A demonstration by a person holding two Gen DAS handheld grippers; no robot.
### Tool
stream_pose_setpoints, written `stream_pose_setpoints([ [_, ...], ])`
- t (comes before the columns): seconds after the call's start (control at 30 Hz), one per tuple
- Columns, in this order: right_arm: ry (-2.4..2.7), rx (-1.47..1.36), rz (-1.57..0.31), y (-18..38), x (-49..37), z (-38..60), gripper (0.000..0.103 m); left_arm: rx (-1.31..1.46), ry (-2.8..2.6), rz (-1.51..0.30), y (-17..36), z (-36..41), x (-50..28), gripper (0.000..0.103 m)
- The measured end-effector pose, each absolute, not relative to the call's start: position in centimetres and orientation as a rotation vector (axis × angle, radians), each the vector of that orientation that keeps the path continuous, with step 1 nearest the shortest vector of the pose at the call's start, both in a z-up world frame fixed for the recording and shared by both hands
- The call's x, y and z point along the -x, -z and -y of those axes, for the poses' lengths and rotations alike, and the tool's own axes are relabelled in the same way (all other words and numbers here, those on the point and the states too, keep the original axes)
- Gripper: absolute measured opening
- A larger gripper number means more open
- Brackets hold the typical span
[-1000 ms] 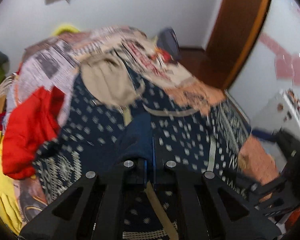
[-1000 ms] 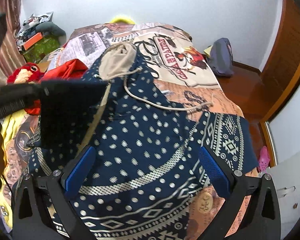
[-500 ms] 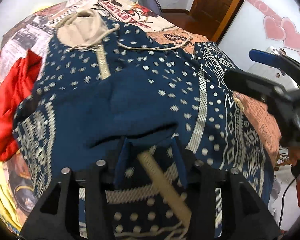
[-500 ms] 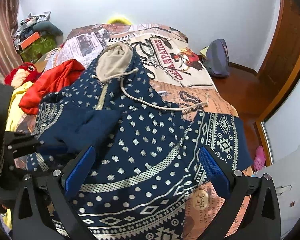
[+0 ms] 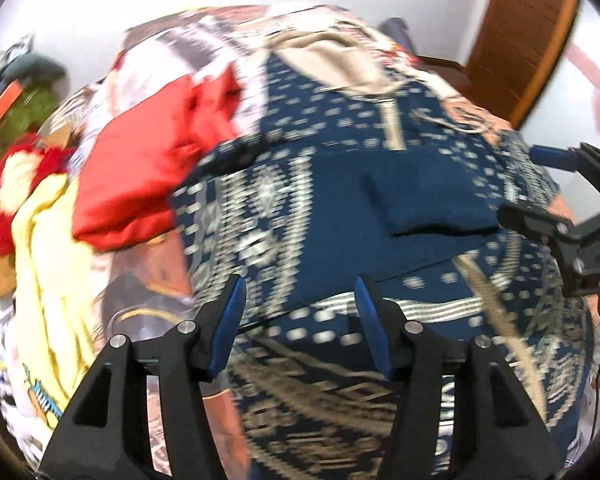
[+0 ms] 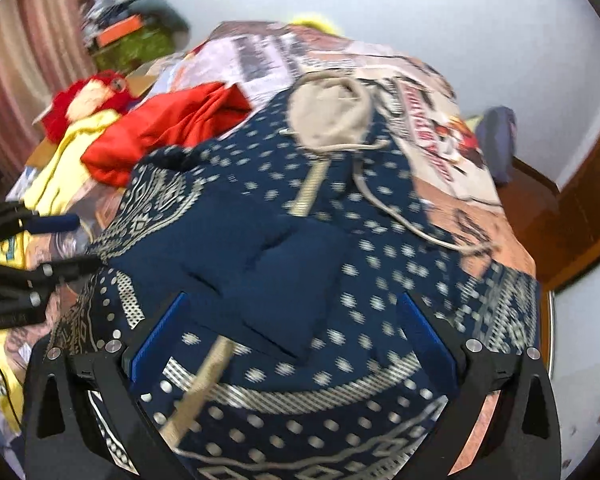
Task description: Fold large clothes
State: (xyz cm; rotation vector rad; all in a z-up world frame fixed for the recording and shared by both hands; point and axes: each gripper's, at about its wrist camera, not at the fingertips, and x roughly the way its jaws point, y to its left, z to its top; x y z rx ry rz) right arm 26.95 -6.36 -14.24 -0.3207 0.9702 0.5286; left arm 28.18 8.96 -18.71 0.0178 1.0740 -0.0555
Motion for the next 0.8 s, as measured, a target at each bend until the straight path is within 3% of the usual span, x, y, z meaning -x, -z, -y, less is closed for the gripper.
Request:
stream_pose_setpoints([
  [0.17, -0.611, 0.39, -1.026, 16.9, -27.3, 3.0, 0.095, 0.024, -0.024, -1.098, 20.4, -12.2, -27.8, 0.056],
  [0.3, -0.641, 0.411, -1.127, 19.5, -28.4, 1.5, 0.065, 0.082, -0.042, -1.123, 21.8, -13.8, -27.4, 0.056],
  [0.37, -0.631, 0.387, -1.13, 20.1, -28.9, 1.6, 0.063, 0.102, -0.05, -1.129, 22.4, -14.2, -27.3, 0.056],
  [0.47, -0.637, 0.386, -1.106, 19.9, -29.0, 1.6, 0.05, 0.133, -0.056, -1.132, 23.0, -14.5, -27.3, 0.056],
  [0.5, -0.636, 0.397, -1.092, 19.8, -28.9, 1.6, 0.04, 0.136, -0.058, -1.134, 23.1, -14.5, -27.3, 0.056],
  [0.53, -0.619, 0.419, -1.077, 19.7, -28.9, 1.6, 0.023, 0.142, -0.061, -1.137, 23.2, -14.5, -27.4, 0.056],
  [0.6, -0.588, 0.456, -1.061, 19.6, -29.1, 1.5, 0.01, 0.152, -0.063, -1.139, 23.2, -14.6, -27.7, 0.056],
  [0.8, -0.543, 0.354, -0.946, 15.6, -29.9, 4.1, 0.009, 0.136, -0.083, -1.116, 22.4, -14.3, -28.4, 0.056],
])
